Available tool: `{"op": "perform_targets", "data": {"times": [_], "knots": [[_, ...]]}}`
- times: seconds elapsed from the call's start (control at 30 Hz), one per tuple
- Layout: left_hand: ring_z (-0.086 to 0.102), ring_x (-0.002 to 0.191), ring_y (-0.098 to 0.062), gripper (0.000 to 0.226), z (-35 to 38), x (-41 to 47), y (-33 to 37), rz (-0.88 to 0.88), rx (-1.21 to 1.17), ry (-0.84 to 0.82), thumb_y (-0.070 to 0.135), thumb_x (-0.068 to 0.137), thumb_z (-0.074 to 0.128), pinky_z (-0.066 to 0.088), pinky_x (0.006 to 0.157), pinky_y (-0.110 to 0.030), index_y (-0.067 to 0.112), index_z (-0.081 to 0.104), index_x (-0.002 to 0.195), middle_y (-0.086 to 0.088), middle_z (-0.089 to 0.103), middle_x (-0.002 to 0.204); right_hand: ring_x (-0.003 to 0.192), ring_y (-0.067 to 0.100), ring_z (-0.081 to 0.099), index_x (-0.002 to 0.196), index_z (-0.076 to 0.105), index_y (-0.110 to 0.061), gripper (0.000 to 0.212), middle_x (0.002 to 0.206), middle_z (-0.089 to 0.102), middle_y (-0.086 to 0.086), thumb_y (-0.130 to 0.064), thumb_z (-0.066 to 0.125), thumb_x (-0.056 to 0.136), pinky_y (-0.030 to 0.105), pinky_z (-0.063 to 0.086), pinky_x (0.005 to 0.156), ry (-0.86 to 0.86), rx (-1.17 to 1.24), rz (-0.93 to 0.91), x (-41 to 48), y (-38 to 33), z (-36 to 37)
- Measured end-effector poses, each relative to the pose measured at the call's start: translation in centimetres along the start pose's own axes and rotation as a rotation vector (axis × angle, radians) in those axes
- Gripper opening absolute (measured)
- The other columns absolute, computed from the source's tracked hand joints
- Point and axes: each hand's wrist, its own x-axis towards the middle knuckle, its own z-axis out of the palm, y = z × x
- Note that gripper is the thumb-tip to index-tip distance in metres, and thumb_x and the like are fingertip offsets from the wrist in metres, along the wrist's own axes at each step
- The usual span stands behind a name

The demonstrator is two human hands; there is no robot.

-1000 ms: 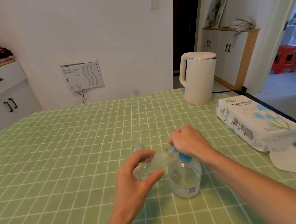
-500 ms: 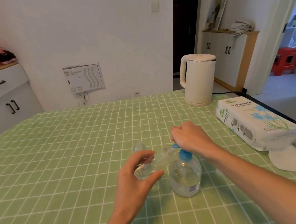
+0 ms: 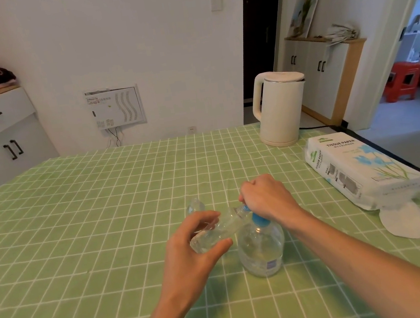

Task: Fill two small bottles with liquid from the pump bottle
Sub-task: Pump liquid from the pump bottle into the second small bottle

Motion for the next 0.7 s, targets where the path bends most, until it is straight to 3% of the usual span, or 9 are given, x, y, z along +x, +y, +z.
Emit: {"op": "perform_targets", "data": {"times": [0.2,0.33,0.4,0.47,0.53,0.7], "knots": [[0.072,0.108,-0.003,0.045,-0.1,0.0,0.0,0.001,-0.010,0.000,0.012,0.076,0.093,0.052,0.094,-0.011,0.028,0.075,0.114,0.018,0.078,0.108,0.092,0.027,0.073,0.101,0.076,-0.008,0.036,0.098,0.078,0.005,-0.032,0.049,0.097,0.043,0.058,0.091,-0.006,0.007,-0.020,0.1,0.0,-0.4],[0.072,0.110,-0.001,0.045,-0.3,0.0,0.0,0.008,-0.014,0.003,0.015,0.077,0.092,0.052,0.095,-0.010,0.029,0.075,0.117,0.019,0.078,0.110,0.068,0.022,0.054,0.080,0.058,-0.013,0.030,0.077,0.062,0.002,-0.034,0.047,0.098,0.037,0.047,0.072,0.015,-0.015,-0.063,0.6,-0.5,-0.9],[0.072,0.110,0.001,0.046,-0.3,0.0,0.0,0.012,-0.015,0.001,0.016,0.078,0.091,0.051,0.096,-0.010,0.030,0.075,0.119,0.021,0.078,0.112,0.072,0.024,0.060,0.083,0.062,-0.009,0.033,0.085,0.071,0.002,-0.034,0.047,0.099,0.038,0.050,0.074,0.008,-0.016,-0.068,0.7,-0.4,-0.8],[0.071,0.111,0.002,0.047,-0.3,-0.1,0.0,0.017,-0.016,0.001,0.017,0.079,0.090,0.051,0.097,-0.011,0.032,0.075,0.121,0.023,0.078,0.111,0.091,0.027,0.074,0.102,0.074,-0.005,0.040,0.103,0.079,0.004,-0.034,0.046,0.099,0.040,0.057,0.087,-0.009,-0.001,-0.040,0.5,-0.4,-0.9],[0.072,0.111,0.001,0.047,-0.4,-0.1,-0.2,0.018,-0.018,0.002,0.018,0.080,0.090,0.052,0.097,-0.012,0.034,0.075,0.122,0.023,0.078,0.111,0.102,0.029,0.075,0.109,0.076,-0.007,0.040,0.107,0.080,0.006,-0.033,0.047,0.099,0.044,0.058,0.095,-0.006,0.002,-0.028,0.4,-0.4,-0.8],[0.071,0.112,0.004,0.048,-0.4,-0.1,-0.8,0.008,-0.006,-0.001,0.021,0.080,0.090,0.051,0.097,-0.010,0.035,0.075,0.123,0.024,0.077,0.113,0.098,0.032,0.074,0.104,0.077,-0.007,0.036,0.104,0.079,0.008,-0.030,0.051,0.096,0.045,0.058,0.093,0.007,-0.019,-0.013,0.3,0.0,0.2]]}}
